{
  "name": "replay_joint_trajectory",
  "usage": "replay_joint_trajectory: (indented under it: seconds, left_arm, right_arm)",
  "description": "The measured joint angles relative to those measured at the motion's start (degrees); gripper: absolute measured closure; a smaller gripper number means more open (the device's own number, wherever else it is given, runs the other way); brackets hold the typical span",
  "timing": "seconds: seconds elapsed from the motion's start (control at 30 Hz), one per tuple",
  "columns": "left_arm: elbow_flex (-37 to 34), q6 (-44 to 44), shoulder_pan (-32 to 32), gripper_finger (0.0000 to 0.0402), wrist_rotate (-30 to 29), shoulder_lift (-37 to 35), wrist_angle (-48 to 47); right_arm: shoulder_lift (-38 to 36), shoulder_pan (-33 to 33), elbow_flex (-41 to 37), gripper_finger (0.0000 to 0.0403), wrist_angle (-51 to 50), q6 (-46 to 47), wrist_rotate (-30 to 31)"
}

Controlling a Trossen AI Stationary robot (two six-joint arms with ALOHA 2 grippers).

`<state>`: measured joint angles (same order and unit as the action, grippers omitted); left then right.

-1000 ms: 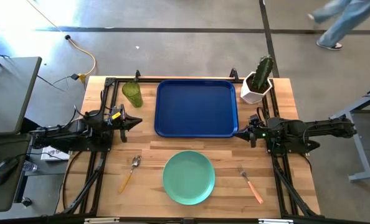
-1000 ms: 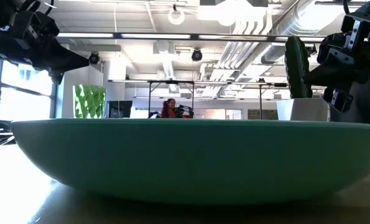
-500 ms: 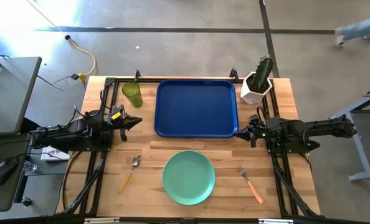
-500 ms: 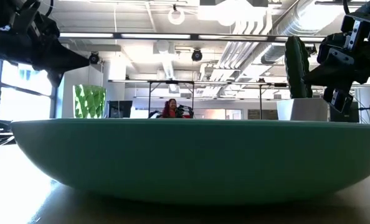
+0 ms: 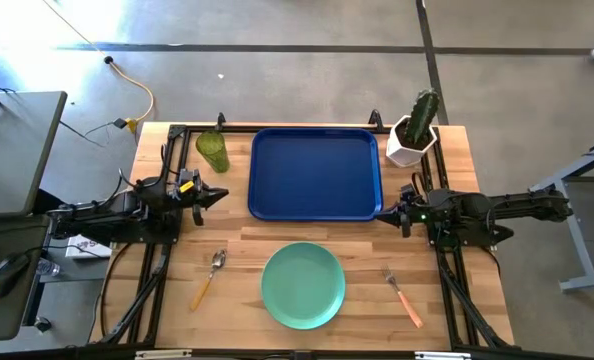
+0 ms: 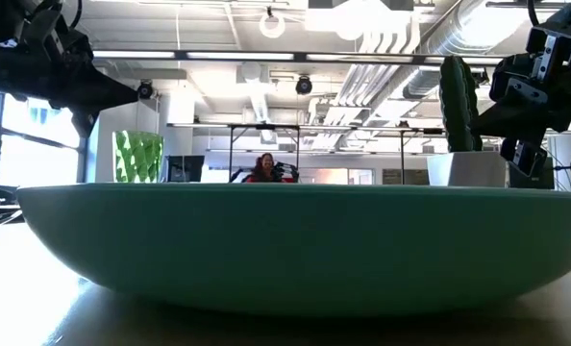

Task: Pick and place plate/cup/fork/spoon on tray
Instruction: Put the green cup on the blue serving tray

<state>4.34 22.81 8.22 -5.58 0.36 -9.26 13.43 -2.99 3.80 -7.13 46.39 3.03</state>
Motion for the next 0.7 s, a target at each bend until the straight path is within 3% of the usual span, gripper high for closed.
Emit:
replay_joint_trajectory:
  seconds: [0.27, 0.47, 0.57, 0.7]
  left_arm:
    - [0.00, 4.12, -0.01, 0.0353, -2.61, 1.60, -0.18]
    - [0.00, 10.08, 0.01, 0.0308, -8.84, 2.14, 0.76]
    - [0.00, 11.85, 0.01, 0.0301, -11.21, 2.14, 4.48]
    - [0.02, 7.66, 0.01, 0.0301, -11.70, 2.32, 13.49]
  right_arm:
    - [0.00, 0.00, 0.01, 0.0402, 0.04, 0.07, 0.00]
    - [0.00, 0.00, -0.01, 0.0402, 0.02, -0.28, 0.00]
    - [0.00, -0.02, -0.01, 0.0402, 0.04, -0.31, 0.98]
    - [0.00, -0.01, 0.00, 0.0402, 0.06, 0.78, 4.63]
